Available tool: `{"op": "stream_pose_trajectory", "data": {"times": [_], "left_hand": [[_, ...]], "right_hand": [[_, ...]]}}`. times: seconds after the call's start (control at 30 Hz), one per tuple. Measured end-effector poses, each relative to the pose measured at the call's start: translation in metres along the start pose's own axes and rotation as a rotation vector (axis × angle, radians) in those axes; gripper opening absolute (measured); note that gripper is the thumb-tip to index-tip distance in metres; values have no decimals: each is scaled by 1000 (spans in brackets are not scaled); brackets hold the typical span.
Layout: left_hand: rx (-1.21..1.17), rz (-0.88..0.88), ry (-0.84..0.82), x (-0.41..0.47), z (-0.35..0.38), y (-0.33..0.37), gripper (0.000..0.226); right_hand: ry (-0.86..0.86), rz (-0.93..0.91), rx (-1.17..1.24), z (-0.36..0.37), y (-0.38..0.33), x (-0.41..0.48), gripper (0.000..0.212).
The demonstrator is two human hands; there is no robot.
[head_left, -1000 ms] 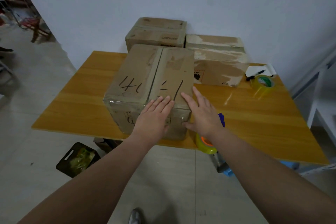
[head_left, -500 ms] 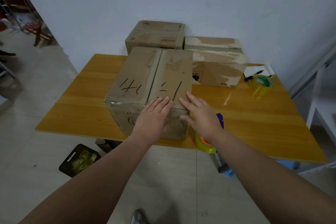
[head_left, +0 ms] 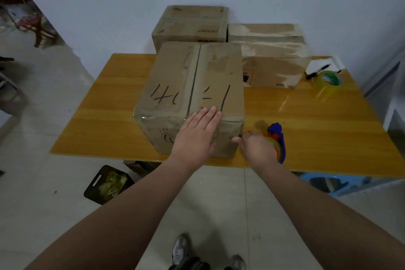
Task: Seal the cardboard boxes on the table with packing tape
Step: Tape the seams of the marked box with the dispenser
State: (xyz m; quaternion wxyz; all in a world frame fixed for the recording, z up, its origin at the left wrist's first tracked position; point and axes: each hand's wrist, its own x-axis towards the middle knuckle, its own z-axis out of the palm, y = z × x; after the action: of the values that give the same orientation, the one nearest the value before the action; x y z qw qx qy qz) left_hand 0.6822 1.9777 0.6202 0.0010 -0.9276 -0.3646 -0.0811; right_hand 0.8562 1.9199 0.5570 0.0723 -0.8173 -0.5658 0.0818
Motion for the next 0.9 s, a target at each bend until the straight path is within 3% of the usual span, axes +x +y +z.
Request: {"op": "stream_pose_trajectory", "data": {"times": [0.17,0.4,0.5,0.6,0.73,0.9], "left_hand": [[-15,20,27,2,3,-5,74],[16,75,70,12,-6,-15,57],[46,194,73,22,-10,-27,52],[112,274,17,19,-8,-60,58],[107,189,-31,-11,-4,-134,52],[43,142,-36,-32,-11,-192,65]], "right_hand": [[-153,-28,92,-20,2,7,38],[157,-31,253,-84,-14,0,38],[165,-204,44,-73,-26,-6,72],[63,-267,-102,-61,-29,-2,67],[125,-215,-56,-51,-30,-3,63],[155,-149,-73,-47,-39,-7,62]]}}
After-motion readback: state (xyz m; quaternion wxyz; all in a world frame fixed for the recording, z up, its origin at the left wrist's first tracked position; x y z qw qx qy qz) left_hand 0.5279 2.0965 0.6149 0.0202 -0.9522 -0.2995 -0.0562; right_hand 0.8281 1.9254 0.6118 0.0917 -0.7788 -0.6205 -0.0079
